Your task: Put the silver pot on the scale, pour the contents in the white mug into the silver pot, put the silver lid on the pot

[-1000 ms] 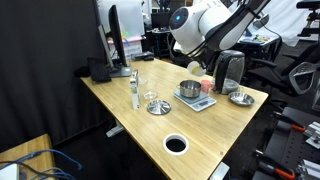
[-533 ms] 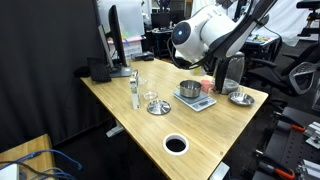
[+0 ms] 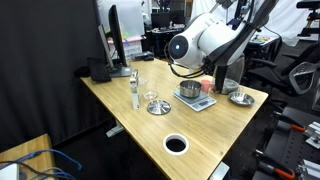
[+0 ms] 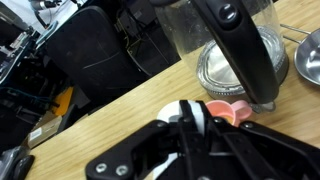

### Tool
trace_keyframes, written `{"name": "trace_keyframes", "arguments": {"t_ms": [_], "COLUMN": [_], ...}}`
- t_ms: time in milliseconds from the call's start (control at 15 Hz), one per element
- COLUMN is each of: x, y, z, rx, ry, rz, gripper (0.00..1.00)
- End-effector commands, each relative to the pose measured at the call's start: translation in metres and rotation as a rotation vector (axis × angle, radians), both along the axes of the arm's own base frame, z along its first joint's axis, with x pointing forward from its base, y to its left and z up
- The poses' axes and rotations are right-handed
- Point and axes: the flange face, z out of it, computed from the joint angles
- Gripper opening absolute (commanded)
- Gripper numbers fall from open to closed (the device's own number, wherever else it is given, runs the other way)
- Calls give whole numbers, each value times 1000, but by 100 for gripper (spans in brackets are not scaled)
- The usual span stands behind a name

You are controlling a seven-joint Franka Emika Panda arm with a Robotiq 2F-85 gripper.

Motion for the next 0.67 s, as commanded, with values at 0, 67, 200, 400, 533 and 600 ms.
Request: {"name": "trace_keyframes", "arguments": {"t_ms": [0,67,200,400,533,600], "x": [-1,-2,-4,-7,-7,-7], "y": [1,2,5,10,15,16], "z": [1,0,-2,-5,-5,-6], "rx": [-90,-105,-132,-160,-181,-193], "ry": [-18,-16,-9,-1,0,0], "rz": [4,5,12,25,40,51], "gripper": [2,2,2,2,2,2]}}
